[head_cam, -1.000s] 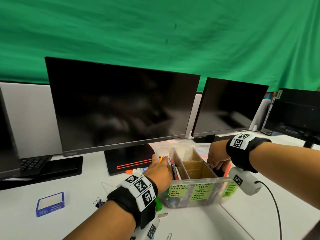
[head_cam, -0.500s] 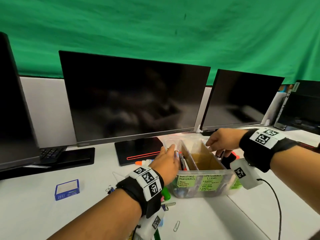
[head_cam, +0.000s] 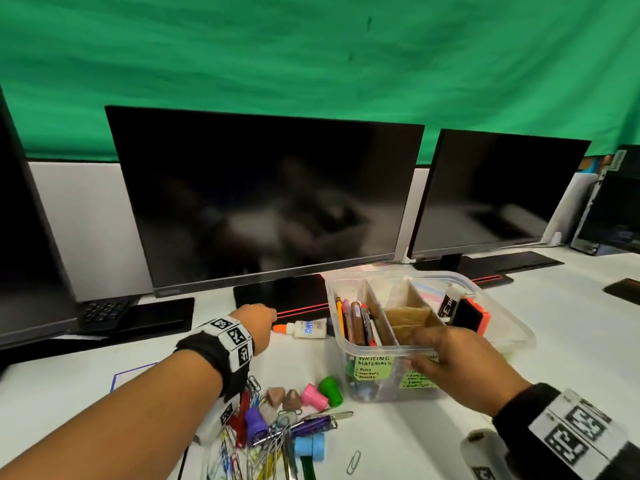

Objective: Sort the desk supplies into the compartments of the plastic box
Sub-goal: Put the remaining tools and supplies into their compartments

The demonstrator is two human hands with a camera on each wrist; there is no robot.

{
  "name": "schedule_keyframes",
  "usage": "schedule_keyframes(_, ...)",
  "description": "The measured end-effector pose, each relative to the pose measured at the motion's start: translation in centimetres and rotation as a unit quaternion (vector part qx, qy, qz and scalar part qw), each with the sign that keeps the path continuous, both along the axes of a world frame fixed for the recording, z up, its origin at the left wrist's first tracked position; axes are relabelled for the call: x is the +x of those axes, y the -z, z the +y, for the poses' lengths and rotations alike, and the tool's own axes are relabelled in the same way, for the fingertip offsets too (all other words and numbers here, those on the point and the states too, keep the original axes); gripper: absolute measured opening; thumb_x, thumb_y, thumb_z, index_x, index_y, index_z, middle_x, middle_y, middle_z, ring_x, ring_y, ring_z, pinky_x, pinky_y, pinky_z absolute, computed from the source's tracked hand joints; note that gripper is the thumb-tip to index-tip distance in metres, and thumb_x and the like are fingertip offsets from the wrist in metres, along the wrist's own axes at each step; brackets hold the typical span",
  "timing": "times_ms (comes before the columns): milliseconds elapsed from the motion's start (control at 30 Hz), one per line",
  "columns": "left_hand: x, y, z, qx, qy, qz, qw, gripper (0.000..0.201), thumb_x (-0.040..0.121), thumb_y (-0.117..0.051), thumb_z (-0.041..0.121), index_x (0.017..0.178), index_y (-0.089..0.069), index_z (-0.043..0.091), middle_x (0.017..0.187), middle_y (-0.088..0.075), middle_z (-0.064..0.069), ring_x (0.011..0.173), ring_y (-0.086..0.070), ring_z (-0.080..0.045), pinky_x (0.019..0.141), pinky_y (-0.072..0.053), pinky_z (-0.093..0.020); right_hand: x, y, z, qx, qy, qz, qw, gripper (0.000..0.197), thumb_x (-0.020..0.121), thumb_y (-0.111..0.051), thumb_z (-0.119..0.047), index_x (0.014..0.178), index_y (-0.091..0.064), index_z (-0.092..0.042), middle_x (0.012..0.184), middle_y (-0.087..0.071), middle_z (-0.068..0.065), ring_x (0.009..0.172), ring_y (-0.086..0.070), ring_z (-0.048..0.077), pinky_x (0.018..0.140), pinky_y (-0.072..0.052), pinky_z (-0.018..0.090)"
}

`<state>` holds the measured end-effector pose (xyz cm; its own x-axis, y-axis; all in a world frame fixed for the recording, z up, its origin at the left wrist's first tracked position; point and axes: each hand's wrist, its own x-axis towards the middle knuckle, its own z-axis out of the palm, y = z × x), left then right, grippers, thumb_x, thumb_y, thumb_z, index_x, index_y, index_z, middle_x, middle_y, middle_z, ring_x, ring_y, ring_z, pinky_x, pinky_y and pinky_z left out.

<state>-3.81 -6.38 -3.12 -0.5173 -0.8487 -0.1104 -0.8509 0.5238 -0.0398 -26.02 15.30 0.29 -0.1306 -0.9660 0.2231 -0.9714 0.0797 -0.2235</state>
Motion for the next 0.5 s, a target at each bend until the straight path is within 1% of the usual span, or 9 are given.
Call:
schedule_keyframes(67, -0.8, 0.3, -0.2, 0.003, 0.006, -0.032, 0.999, 0.047, 0.09, -0.052, 0.013, 0.136, -0.045, 0.018, 0.134, -0.053, -0.005, 0.121, -0.053, -0.025, 0.1, -0.047, -0.035, 0.2, 0.4, 0.1, -0.033, -0.005, 0.029, 0.999, 0.02, 0.088, -0.057, -0.047, 0.089, -0.067, -0.029, 0.077, -0.061, -0.019, 0.071, -0.05, 0.001, 0.054, -0.031, 0.008)
schedule_keyframes(133, -1.5, 0.8, -0.2, 0.0, 0.023, -0.048, 0.999, 0.055, 0.09, -0.054, 0.012, 0.142, -0.037, 0.019, 0.139, -0.049, -0.005, 0.125, -0.05, -0.026, 0.102, -0.046, -0.037, 0.3, 0.3, 0.1, -0.041, -0.009, 0.023, 0.999, 0.024, 0.087, -0.056, -0.051, 0.087, -0.066, -0.029, 0.068, -0.052, -0.023, 0.065, -0.046, -0.002, 0.053, -0.029, 0.008)
schedule_keyframes(167, -1.9, 1.2, -0.3, 0.0, 0.034, -0.049, 0.998, 0.06, 0.09, -0.054, 0.011, 0.145, -0.032, 0.02, 0.142, -0.046, -0.006, 0.128, -0.048, -0.026, 0.104, -0.044, -0.037, 0.4, 0.2, 0.1, -0.036, -0.008, 0.022, 0.999, 0.025, 0.087, -0.055, -0.053, 0.086, -0.066, -0.03, 0.065, -0.049, -0.024, 0.063, -0.045, -0.003, 0.052, -0.029, 0.008)
schedule_keyframes(233, -2.5, 1.5, 0.1, 0.006, 0.044, -0.061, 0.997, 0.065, 0.091, -0.054, 0.011, 0.149, -0.025, 0.02, 0.145, -0.042, -0.007, 0.13, -0.046, -0.026, 0.107, -0.041, -0.035, 0.5, 0.0, 0.1, -0.022, -0.001, 0.024, 0.999, 0.026, 0.086, -0.052, -0.057, 0.082, -0.063, -0.034, 0.067, -0.051, -0.02, 0.064, -0.046, 0.0, 0.052, -0.03, 0.01)
schedule_keyframes(300, -3.0, 1.8, 0.2, 0.0, 0.056, -0.069, 0.996, 0.063, 0.09, -0.056, 0.014, 0.147, -0.03, 0.021, 0.142, -0.047, -0.007, 0.128, -0.049, -0.026, 0.106, -0.042, -0.034, 0.7, -0.3, 0.0, -0.007, 0.011, 0.023, 1.0, 0.027, 0.086, -0.051, -0.059, 0.069, -0.055, -0.038, 0.065, -0.053, -0.014, 0.063, -0.046, 0.004, 0.05, -0.03, 0.012)
schedule_keyframes(333, -3.2, 1.7, 0.3, 0.0, 0.056, -0.072, 0.996, 0.06, 0.09, -0.056, 0.015, 0.145, -0.034, 0.02, 0.14, -0.05, -0.007, 0.126, -0.05, -0.026, 0.105, -0.043, -0.035, 0.8, -0.4, 0.0, 0.0, 0.019, 0.016, 1.0, 0.028, 0.086, -0.051, -0.059, 0.065, -0.052, -0.039, 0.063, -0.054, -0.012, 0.061, -0.048, 0.004, 0.049, -0.03, 0.012)
schedule_keyframes(367, -3.3, 1.7, 0.4, 0.004, 0.052, -0.074, 0.996, 0.056, 0.09, -0.056, 0.017, 0.143, -0.038, 0.02, 0.137, -0.052, -0.007, 0.125, -0.052, -0.027, 0.104, -0.044, -0.035, 0.9, -0.5, -0.1, 0.005, 0.029, 0.011, 1.0, 0.026, 0.086, -0.051, -0.059, 0.069, -0.056, -0.04, 0.063, -0.055, -0.011, 0.063, -0.05, 0.004, 0.05, -0.03, 0.013)
schedule_keyframes(433, -3.3, 1.6, 0.7, 0.009, 0.042, -0.074, 0.996, 0.054, 0.088, -0.057, 0.02, 0.14, -0.043, 0.019, 0.133, -0.055, -0.006, 0.122, -0.054, -0.026, 0.101, -0.046, -0.035, 1.2, -0.6, -0.4, 0.0, 0.039, 0.01, 0.999, 0.028, 0.086, -0.051, -0.059, 0.089, -0.068, -0.036, 0.068, -0.06, -0.011, 0.068, -0.055, 0.004, 0.052, -0.031, 0.013)
schedule_keyframes(500, -3.1, 1.7, 0.8, 0.006, 0.042, -0.063, 0.997, 0.055, 0.087, -0.058, 0.022, 0.14, -0.042, 0.019, 0.132, -0.055, -0.005, 0.121, -0.054, -0.025, 0.1, -0.046, -0.034, 1.4, -0.6, -0.6, -0.004, 0.043, 0.01, 0.999, 0.033, 0.087, -0.05, -0.059, 0.1, -0.069, -0.034, 0.077, -0.066, -0.011, 0.071, -0.055, 0.005, 0.055, -0.035, 0.015)
